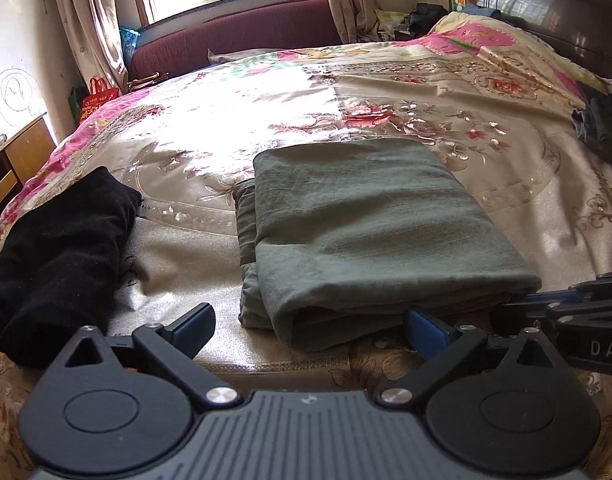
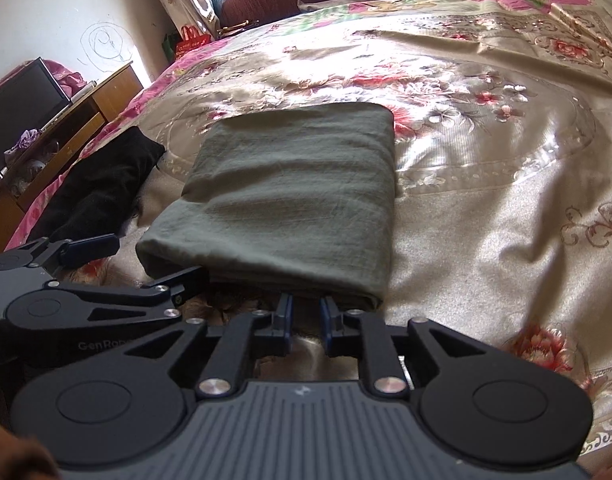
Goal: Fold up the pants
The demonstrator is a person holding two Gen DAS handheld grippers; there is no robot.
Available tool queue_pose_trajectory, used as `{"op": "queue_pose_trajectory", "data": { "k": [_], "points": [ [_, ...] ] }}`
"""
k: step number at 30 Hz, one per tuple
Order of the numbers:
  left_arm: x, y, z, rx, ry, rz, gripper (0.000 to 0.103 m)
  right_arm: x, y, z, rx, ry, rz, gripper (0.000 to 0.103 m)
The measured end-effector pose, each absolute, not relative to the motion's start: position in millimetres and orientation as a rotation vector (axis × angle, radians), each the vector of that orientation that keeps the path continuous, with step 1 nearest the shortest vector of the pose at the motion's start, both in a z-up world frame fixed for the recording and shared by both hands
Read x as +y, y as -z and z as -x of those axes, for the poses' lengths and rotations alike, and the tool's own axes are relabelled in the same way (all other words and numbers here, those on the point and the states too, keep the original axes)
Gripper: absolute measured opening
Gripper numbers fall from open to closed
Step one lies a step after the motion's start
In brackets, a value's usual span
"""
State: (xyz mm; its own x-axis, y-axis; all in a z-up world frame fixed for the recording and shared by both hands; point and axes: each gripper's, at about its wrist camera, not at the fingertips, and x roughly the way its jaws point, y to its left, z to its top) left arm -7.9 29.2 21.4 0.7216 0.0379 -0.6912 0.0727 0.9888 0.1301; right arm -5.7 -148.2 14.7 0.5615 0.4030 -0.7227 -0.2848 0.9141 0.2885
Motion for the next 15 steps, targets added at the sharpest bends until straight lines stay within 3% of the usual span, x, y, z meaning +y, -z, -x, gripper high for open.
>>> {"op": "queue_pose_trajectory", "data": {
  "k": [5,15],
  "points": [
    [29.6,-19.3,14.5,0.776,0.014,-0.147,0.103,-146.3,-15.6,11.7,0.879,-0.422,-0.139,0.024],
    [27.8,-17.6,16.9,0.784,0.008,-0.148,0.103,-146.5,-17.6,20.6,0.879,-0.432,-0.140,0.026]
  ]
}}
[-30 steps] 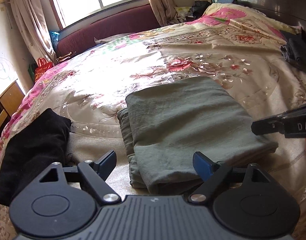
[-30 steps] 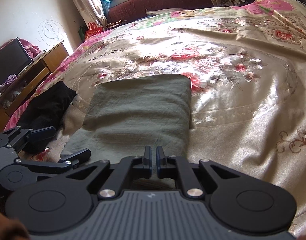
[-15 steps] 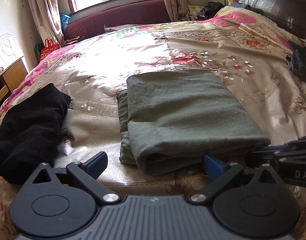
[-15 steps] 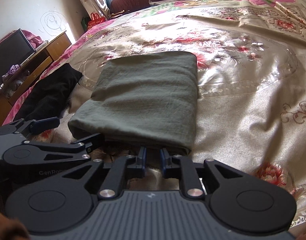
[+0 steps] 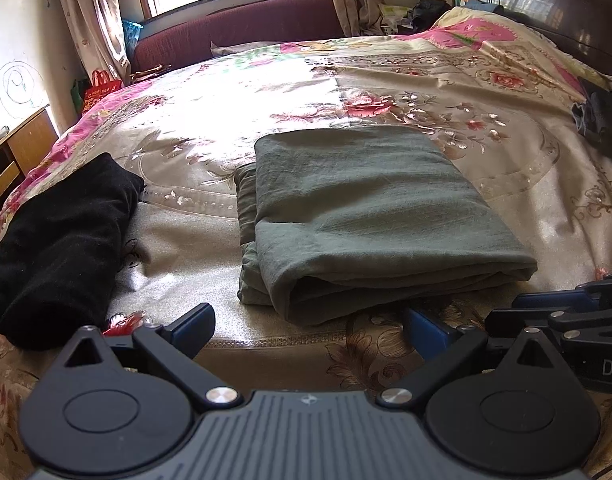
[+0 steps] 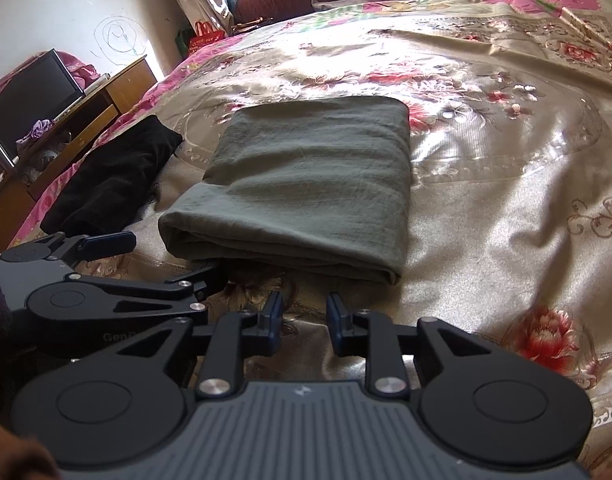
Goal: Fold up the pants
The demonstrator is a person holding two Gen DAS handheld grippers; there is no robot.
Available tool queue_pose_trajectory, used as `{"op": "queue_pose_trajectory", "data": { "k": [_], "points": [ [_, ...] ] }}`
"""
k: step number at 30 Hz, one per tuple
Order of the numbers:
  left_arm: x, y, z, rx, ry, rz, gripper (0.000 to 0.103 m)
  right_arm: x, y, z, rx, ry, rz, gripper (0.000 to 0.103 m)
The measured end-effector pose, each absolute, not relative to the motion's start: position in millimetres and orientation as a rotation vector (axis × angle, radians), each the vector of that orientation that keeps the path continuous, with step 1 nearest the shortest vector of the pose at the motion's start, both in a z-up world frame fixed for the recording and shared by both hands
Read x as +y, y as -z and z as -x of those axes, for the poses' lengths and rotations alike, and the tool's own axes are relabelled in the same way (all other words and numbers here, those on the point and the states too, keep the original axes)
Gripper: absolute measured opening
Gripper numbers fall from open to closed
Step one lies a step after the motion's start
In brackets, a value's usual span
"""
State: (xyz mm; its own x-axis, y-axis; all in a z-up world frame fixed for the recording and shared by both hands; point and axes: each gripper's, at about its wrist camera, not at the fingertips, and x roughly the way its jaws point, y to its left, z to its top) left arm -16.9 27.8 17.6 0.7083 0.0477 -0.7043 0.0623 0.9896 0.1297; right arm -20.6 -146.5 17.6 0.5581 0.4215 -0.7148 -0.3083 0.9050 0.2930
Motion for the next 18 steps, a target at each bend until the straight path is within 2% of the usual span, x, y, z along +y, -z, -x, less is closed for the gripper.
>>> {"op": "queue_pose_trajectory", "data": {
  "k": [7,18],
  "points": [
    [25.8,-19.0,18.0,0.783,0.007,-0.152,0.103,-143.6,-17.6,22.9,0.880,-0.440,-0.129,0.032],
    [23.8,-19.5,18.7,0.778,-0.001,-0.163,0.103,-143.6,-16.1,22.7,0.888,-0.438,-0.131,0.032]
  ]
}}
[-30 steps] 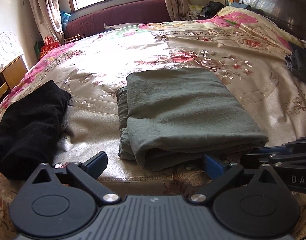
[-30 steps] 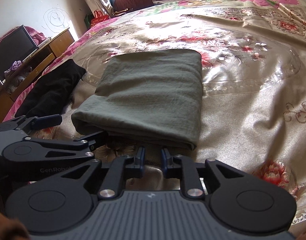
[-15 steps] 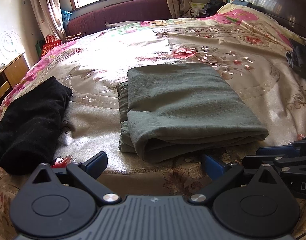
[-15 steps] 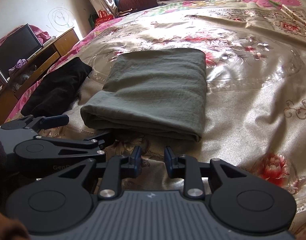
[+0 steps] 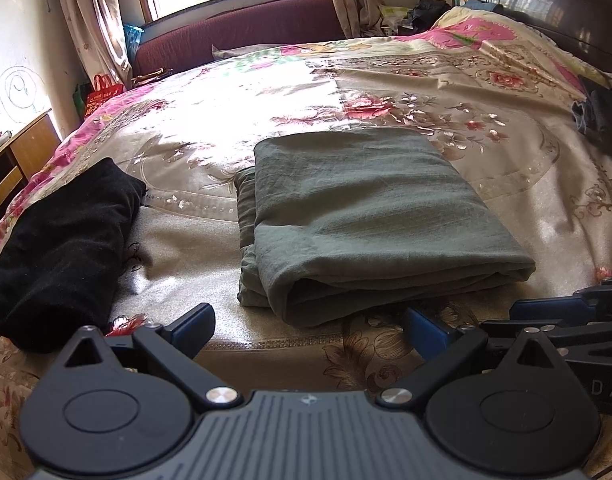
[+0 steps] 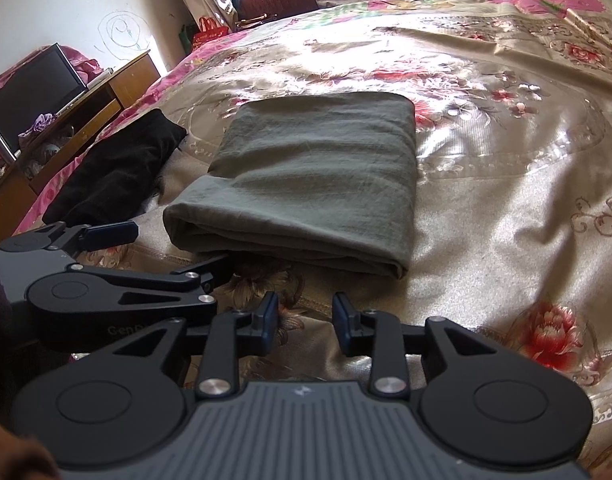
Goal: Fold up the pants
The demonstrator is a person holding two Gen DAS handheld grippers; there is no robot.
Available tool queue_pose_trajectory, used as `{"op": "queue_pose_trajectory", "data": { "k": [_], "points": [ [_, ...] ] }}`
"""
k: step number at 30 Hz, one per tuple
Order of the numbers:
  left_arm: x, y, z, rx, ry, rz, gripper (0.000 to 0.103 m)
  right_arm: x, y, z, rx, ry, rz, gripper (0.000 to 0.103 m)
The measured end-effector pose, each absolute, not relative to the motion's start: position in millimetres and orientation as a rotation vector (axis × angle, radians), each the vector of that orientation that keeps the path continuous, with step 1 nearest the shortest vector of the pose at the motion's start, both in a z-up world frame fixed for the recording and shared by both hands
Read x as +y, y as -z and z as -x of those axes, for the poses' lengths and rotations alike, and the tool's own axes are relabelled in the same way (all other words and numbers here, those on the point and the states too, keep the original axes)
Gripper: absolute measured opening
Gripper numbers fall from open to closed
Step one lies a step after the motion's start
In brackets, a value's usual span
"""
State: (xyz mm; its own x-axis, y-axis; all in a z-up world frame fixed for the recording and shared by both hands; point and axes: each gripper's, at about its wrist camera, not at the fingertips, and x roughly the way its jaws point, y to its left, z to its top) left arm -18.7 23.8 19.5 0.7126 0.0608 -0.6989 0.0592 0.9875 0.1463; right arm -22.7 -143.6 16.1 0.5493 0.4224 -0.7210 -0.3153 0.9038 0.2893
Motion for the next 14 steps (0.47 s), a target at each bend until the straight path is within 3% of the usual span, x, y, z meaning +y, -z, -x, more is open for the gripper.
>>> {"op": "queue_pose_trajectory", "data": {
  "k": [14],
  "points": [
    [23.9,-16.8,17.1,0.785,-0.002,-0.161,0.103,-143.2,-14.3,21.2,0.896,-0.436,-0.136,0.032]
  ]
}}
